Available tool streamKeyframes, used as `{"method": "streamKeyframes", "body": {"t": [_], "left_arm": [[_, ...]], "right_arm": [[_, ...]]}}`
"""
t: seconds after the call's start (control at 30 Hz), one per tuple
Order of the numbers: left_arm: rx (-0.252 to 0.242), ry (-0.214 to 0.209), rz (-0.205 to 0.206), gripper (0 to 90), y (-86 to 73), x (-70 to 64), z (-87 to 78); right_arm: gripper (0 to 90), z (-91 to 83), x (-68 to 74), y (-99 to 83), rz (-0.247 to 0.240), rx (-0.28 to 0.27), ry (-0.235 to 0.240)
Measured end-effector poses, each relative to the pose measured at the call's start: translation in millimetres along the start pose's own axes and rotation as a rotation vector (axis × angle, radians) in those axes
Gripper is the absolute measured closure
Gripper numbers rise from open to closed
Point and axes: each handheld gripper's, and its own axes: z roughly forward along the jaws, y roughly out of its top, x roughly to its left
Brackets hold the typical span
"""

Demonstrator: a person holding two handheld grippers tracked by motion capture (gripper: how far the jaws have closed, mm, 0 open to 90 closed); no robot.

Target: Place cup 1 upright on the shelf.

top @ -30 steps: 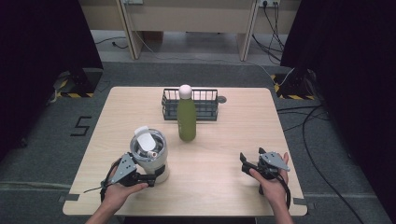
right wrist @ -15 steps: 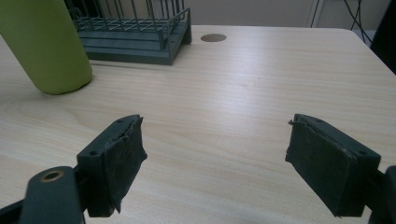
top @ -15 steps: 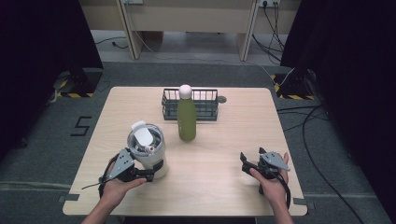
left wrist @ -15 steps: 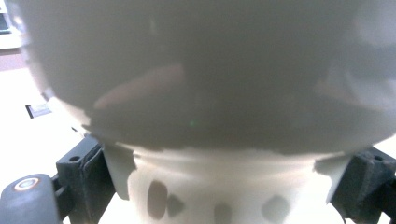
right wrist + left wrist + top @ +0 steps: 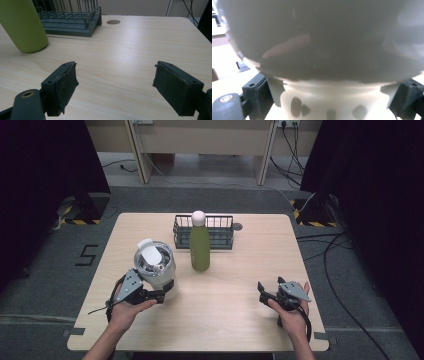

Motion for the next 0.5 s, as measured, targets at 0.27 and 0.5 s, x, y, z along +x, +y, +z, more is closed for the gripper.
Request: {"method": "streamKeyframes", "body": {"t": [0.27, 0.5], "left_arm": [[-0.01, 0.024, -0.005, 10.3, 5.3, 8.7, 8.8], [-0.008, 0.03, -0.008, 10.3, 6.7, 12.6, 16.2]], "right_arm": [[18.3, -1.9, -0.5, 1.5, 0.003, -0.002, -0.012], [18.3, -2.5, 1.1, 1.9, 0.001, -0.005, -0.011]]}}
